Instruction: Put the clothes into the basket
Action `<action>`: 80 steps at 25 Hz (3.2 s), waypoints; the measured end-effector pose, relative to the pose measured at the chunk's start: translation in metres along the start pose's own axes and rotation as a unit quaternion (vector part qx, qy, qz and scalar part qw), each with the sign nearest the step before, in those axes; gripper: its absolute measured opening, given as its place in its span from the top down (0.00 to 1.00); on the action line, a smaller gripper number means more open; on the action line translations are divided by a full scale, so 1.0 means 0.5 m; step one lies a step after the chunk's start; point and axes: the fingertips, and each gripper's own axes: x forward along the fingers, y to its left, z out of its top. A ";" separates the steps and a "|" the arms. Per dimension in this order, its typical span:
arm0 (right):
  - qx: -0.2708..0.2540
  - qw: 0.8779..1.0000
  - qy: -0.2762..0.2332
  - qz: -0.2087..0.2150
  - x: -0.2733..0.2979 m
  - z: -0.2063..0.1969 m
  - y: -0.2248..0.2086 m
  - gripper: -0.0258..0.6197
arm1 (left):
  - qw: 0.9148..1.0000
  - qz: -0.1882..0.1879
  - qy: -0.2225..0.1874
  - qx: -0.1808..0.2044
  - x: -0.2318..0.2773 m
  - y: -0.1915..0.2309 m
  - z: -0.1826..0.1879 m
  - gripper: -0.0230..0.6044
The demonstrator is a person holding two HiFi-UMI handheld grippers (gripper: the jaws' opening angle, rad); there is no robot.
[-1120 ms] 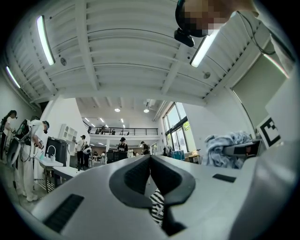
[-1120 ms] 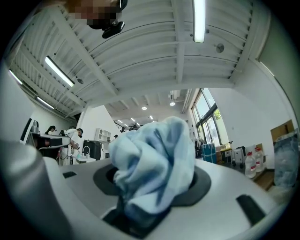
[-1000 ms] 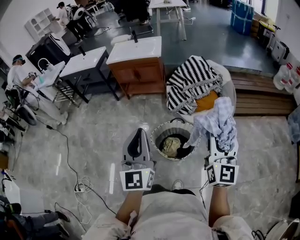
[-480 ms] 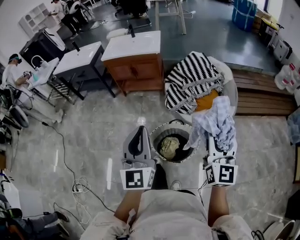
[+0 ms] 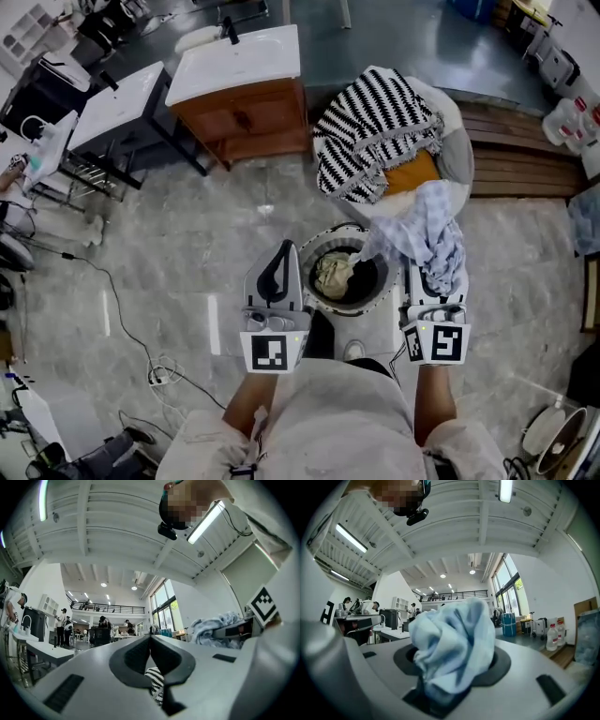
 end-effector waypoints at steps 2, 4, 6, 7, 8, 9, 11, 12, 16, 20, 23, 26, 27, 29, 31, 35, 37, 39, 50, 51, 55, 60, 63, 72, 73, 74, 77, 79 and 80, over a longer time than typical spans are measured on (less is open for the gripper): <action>0.004 1.000 0.011 -0.004 0.030 -0.025 0.000 0.62 | 1.000 -0.012 -0.001 0.004 0.029 0.010 -0.027 0.96; 0.006 1.000 0.023 -0.007 0.054 -0.051 0.002 0.62 | 1.000 -0.023 0.005 0.006 0.052 0.018 -0.058 0.96; 0.008 0.999 0.037 -0.009 0.075 -0.078 0.007 0.62 | 0.999 -0.032 0.013 0.001 0.070 0.026 -0.090 0.96; 0.010 0.999 0.045 -0.010 0.085 -0.094 0.010 0.62 | 0.999 -0.037 0.014 -0.002 0.079 0.030 -0.105 0.96; 0.011 0.999 0.052 -0.011 0.093 -0.112 0.013 0.62 | 0.999 -0.043 0.013 -0.005 0.088 0.031 -0.119 0.96; 0.013 0.998 0.061 -0.012 0.100 -0.132 0.015 0.62 | 0.999 -0.051 0.011 -0.009 0.096 0.031 -0.133 0.96; 0.015 0.996 0.084 -0.014 0.107 -0.177 0.019 0.62 | 0.998 -0.064 0.009 -0.015 0.106 0.030 -0.162 0.96; 0.017 0.995 0.096 -0.014 0.108 -0.201 0.022 0.62 | 0.998 -0.067 0.011 -0.017 0.109 0.031 -0.176 0.96; 0.019 0.988 0.153 -0.016 0.099 -0.308 0.027 0.62 | 0.997 -0.065 0.027 -0.028 0.117 0.032 -0.235 0.96; 0.035 0.975 0.217 -0.024 0.091 -0.446 0.026 0.62 | 0.996 -0.063 0.047 -0.033 0.124 0.027 -0.303 0.96; 0.035 0.961 0.272 -0.025 0.078 -0.553 0.037 0.62 | 0.994 -0.065 0.072 -0.048 0.114 0.027 -0.347 0.96; 0.038 0.948 0.317 -0.021 0.073 -0.657 0.048 0.62 | 0.992 -0.073 0.087 -0.060 0.109 0.020 -0.387 0.96; 0.038 0.943 0.331 -0.019 0.070 -0.693 0.051 0.62 | 0.991 -0.075 0.090 -0.062 0.106 0.017 -0.401 0.96; 0.035 0.932 0.360 -0.016 0.063 -0.763 0.057 0.62 | 0.990 -0.079 0.097 -0.064 0.099 0.009 -0.426 0.96; 0.031 0.922 0.385 -0.015 0.064 -0.825 0.060 0.62 | 0.989 -0.084 0.101 -0.065 0.097 0.007 -0.446 0.96; 0.037 0.896 0.443 -0.023 0.047 -0.942 0.071 0.62 | 0.987 -0.091 0.115 -0.068 0.085 0.009 -0.476 0.96; 0.056 0.878 0.473 -0.033 0.030 -1.002 0.073 0.62 | 0.986 -0.091 0.122 -0.070 0.077 0.010 -0.491 0.96; 0.079 0.862 0.498 -0.049 0.015 -1.060 0.068 0.62 | 0.985 -0.093 0.125 -0.069 0.069 0.010 -0.502 0.96; 0.139 0.775 0.611 -0.077 -0.036 -1.213 0.062 0.61 | 0.981 -0.110 0.143 -0.072 0.048 0.004 -0.534 0.96; 0.136 0.777 0.611 -0.074 -0.034 -1.215 0.062 0.61 | 0.981 -0.112 0.144 -0.072 0.047 0.001 -0.536 0.96; 0.160 0.779 0.600 -0.080 -0.029 -1.219 0.059 0.51 | 0.979 -0.123 0.146 -0.068 0.045 -0.008 -0.535 0.96; 0.170 0.773 0.604 -0.098 -0.054 -1.220 0.049 0.43 | 0.978 -0.128 0.151 -0.066 0.039 -0.018 -0.528 0.96; 0.155 0.777 0.603 -0.089 -0.065 -1.215 0.059 0.43 | 0.978 -0.129 0.152 -0.068 0.033 -0.023 -0.527 0.96; 0.177 0.804 0.567 -0.041 -0.096 -1.151 0.106 0.43 | 0.979 -0.125 0.149 -0.066 0.012 -0.059 -0.482 0.96; 0.180 0.806 0.562 -0.037 -0.104 -1.138 0.111 0.43 | 0.979 -0.121 0.148 -0.065 0.009 -0.063 -0.473 0.96; 0.184 0.810 0.556 -0.034 -0.110 -1.125 0.114 0.43 | 0.980 -0.116 0.146 -0.064 0.007 -0.066 -0.464 0.96; 0.189 0.821 0.538 -0.028 -0.133 -1.084 0.118 0.43 | 0.983 -0.096 0.144 -0.068 -0.003 -0.074 -0.438 0.96; 0.185 0.830 0.526 -0.021 -0.159 -1.049 0.118 0.43 | 0.983 -0.083 0.145 -0.070 -0.014 -0.082 -0.416 0.96; 0.180 0.835 0.519 -0.015 -0.173 -1.029 0.118 0.43 | 0.983 -0.077 0.149 -0.072 -0.021 -0.087 -0.406 0.96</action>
